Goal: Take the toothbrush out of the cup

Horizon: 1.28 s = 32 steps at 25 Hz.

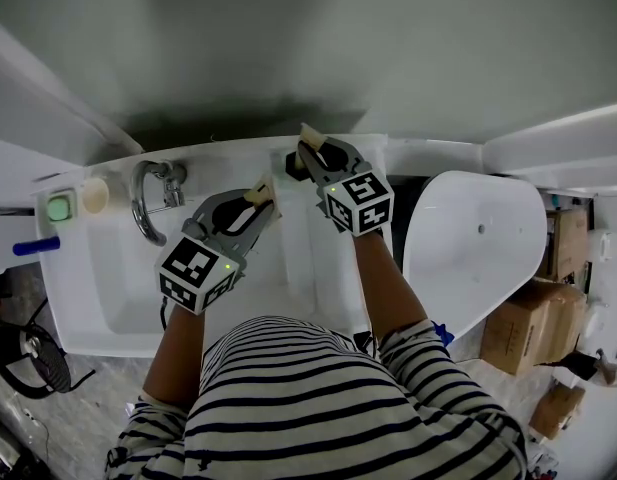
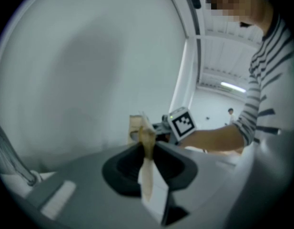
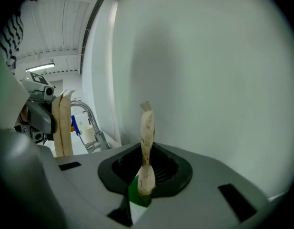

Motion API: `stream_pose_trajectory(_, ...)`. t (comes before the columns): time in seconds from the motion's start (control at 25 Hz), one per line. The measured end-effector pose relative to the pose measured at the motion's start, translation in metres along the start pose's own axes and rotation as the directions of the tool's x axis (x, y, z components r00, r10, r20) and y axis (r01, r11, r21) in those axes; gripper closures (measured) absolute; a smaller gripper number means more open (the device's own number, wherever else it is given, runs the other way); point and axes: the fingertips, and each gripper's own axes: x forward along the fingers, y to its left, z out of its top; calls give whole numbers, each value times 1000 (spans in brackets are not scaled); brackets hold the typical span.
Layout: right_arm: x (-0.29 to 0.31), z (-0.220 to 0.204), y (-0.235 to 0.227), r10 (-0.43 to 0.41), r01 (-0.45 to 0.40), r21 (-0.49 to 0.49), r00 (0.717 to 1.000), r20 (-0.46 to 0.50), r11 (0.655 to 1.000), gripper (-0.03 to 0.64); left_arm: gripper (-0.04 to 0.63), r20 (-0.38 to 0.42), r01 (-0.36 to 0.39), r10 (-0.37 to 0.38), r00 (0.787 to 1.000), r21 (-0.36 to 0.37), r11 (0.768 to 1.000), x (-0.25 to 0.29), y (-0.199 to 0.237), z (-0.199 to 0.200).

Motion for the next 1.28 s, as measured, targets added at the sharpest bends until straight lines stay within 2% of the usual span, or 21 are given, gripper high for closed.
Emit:
stream_pose_trajectory(0.68,-52,56,12,-37,41,-28,989,145,999,570,525,44,-16,14,999,54,998,-20,-18,20)
stream_pose_trajectory(1.28,-122,104,47,-45,62,-48,953,299,997,571,525,102,-41,31,994,97,994,-47,-33,39)
